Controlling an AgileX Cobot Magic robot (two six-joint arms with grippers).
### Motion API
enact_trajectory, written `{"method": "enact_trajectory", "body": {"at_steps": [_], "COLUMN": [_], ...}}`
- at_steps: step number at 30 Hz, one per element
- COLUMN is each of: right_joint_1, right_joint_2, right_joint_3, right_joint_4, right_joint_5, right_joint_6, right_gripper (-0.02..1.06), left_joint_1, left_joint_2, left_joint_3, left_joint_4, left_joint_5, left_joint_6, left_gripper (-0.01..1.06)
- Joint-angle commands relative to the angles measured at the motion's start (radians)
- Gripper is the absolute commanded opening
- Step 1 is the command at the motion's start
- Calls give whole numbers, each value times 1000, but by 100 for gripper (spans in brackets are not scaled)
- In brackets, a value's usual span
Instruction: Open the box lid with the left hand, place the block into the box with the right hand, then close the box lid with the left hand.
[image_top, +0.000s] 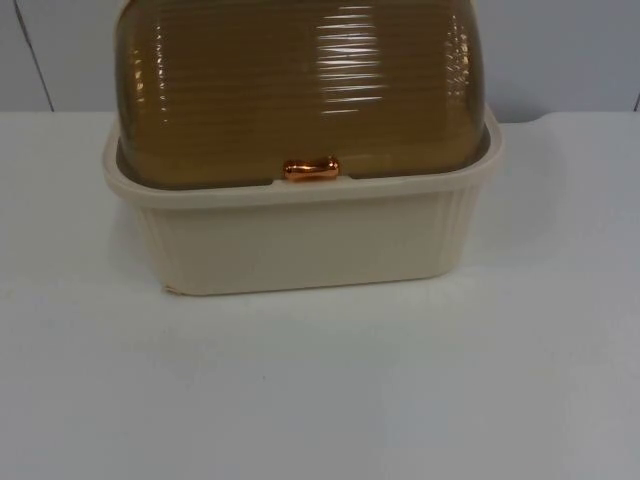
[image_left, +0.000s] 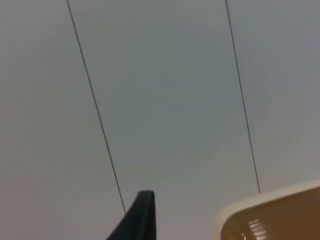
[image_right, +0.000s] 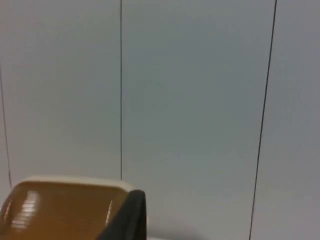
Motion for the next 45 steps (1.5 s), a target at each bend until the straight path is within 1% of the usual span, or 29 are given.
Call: {"method": "enact_trajectory", "body": {"at_steps": [1,5,6,8,9,10,11,12,15,16,17,19,21,22,23,25,27,28,30,32,34,38,45], "right_joint_1": [3,3,3,3,3,3,3,3,3,3,3,3,3,3,3,3,3,3,3,3,3,3,3], "right_joint_2": [0,0,0,0,0,0,0,0,0,0,0,0,0,0,0,0,0,0,0,0,0,0,0], "right_joint_3": [-3,3,18,63,82,82,145,160,300,338,338,418,474,474,506,529,539,539,539,546,555,582,585], "right_joint_4": [1,3,-3,-23,-32,-32,-57,-63,-93,-93,-93,-91,-91,-91,-91,-91,-93,-93,-93,-93,-93,-93,-93], "right_joint_5": [48,49,26,3,1,1,-3,-5,-17,-22,-22,-27,-27,-27,-27,-27,-27,-27,-27,-27,-27,22,24], "right_joint_6": [7,-16,-22,-22,-20,-20,2,10,58,61,61,61,61,61,71,75,75,75,75,75,80,89,89], "right_gripper": [104,104,104,104,104,104,104,104,104,104,104,104,104,104,104,104,104,104,104,104,104,104,104], "left_joint_1": [-5,-5,-5,-7,-9,-9,-13,-15,-17,-17,-17,-17,-17,-17,-17,-17,-17,-17,-17,-17,-17,-17,-17], "left_joint_2": [-3,-3,-3,-3,-3,-3,-3,-3,-3,-3,-3,-3,-3,-3,-3,-3,-3,-3,-3,-3,-3,-3,-3], "left_joint_3": [-25,-39,-36,-8,13,13,44,60,159,196,196,269,349,349,394,451,499,499,545,588,586,586,586], "left_joint_4": [5,38,62,123,143,143,156,160,173,179,179,184,184,184,182,184,182,182,180,178,178,178,178], "left_joint_5": [36,34,27,17,17,17,19,21,21,21,21,24,24,24,27,51,91,91,99,82,80,80,80], "left_joint_6": [-11,-11,-11,-31,-59,-59,-83,-90,-112,-127,-127,-161,-170,-170,-170,-173,-184,-184,-184,-188,-187,-187,-189], "left_gripper": [105,105,105,105,105,105,105,105,105,105,105,105,105,105,105,105,105,105,105,105,105,105,105]}}
